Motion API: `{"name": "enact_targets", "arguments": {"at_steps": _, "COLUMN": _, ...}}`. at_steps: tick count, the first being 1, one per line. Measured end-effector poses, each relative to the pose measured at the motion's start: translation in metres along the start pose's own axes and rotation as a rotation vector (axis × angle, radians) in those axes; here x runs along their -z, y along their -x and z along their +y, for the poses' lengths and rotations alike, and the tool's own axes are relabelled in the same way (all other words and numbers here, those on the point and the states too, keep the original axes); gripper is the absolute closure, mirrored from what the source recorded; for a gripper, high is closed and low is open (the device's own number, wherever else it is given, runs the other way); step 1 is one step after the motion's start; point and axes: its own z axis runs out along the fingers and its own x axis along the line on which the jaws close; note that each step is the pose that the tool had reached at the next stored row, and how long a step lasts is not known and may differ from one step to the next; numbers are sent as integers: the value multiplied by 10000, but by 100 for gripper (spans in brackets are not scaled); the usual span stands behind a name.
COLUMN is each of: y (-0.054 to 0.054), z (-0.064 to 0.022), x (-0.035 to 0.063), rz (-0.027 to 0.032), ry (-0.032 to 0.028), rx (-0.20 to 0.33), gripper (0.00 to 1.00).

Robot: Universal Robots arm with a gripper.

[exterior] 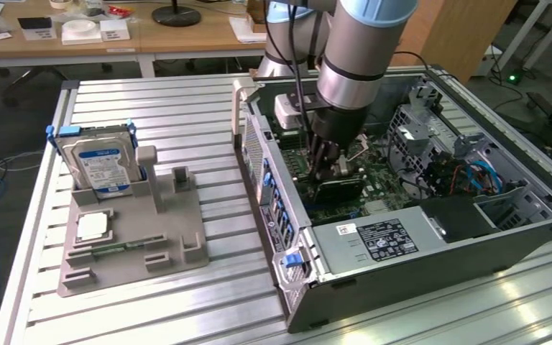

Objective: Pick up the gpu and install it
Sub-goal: 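Press down on the gpu until it lock into place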

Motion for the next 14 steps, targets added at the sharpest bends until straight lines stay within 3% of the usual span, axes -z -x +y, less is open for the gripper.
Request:
{"name": "enact_targets", "arguments": {"at_steps": 5, "y": -1, "z": 9, "x": -40, "rz": -5, "ry": 0, "rx": 0, "gripper": 89}}
{"name": "enact_targets", "arguments": {"at_steps": 7, "y": 3, "z": 7, "x": -12, "rz": -28, "ry": -18, "rx": 2, "gripper": 89}}
{"name": "enact_targets", "arguments": {"at_steps": 10, "y": 4, "z": 8, "x": 69, "rz": -9, "ry": -3, "rx": 1, "gripper": 89}}
{"name": "enact_targets", "arguments": {"at_steps": 14, "y": 4, "z": -4, "x": 73, "rz": -5, "ry": -2, "rx": 2, "gripper": 89}}
